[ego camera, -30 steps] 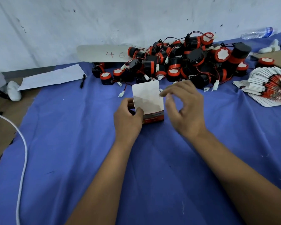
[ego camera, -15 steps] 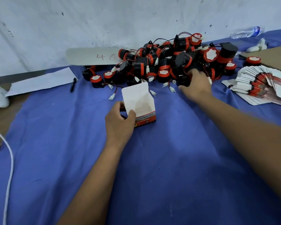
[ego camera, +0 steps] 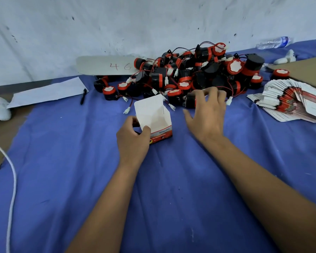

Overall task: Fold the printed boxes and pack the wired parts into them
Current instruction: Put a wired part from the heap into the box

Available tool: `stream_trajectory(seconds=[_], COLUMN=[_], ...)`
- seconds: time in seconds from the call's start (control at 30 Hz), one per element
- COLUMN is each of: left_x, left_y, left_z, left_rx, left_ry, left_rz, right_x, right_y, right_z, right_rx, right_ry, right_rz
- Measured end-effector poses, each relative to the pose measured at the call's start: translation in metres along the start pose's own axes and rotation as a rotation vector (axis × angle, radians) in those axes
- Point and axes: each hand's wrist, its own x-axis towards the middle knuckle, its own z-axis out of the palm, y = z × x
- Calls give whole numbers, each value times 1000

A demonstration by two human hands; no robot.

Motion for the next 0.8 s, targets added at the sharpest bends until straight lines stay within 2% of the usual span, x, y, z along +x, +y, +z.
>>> stream_trajectory(seconds=[0.1, 0.2, 0.3, 0.43, 0.53, 0.57, 0.67, 0.7, 0.8], left_x=[0, 0, 0, 2, 5, 5, 6, 5, 4], left_y=[0, 2, 2, -1, -4, -4, -3, -3, -1], left_z=[0, 0, -1, -6, -10, -11, -13, -13, -13], left_rx=[8, 15, 44, 106, 128, 128, 122, 120, 120], left_ry=[3, 2, 23, 131, 201, 217, 238, 234, 222], left_rz=[3, -3, -17, -65, -131, -147, -175, -180, -186], right_x=[5, 22, 30, 26, 14, 8, -2, -4, -9], right_y=[12, 15, 10, -1, -3, -2, 0, 0, -10], right_z=[15, 22, 21, 7, -1, -2, 0, 2, 9], right_rx=[12, 93, 159, 145, 318, 342, 231, 199, 238], right_ry=[-367, -507, -497, -442, -550, -521, -296, -312, -514], right_rz=[161, 98, -9, -77, -103, -114, -194, -234, -360])
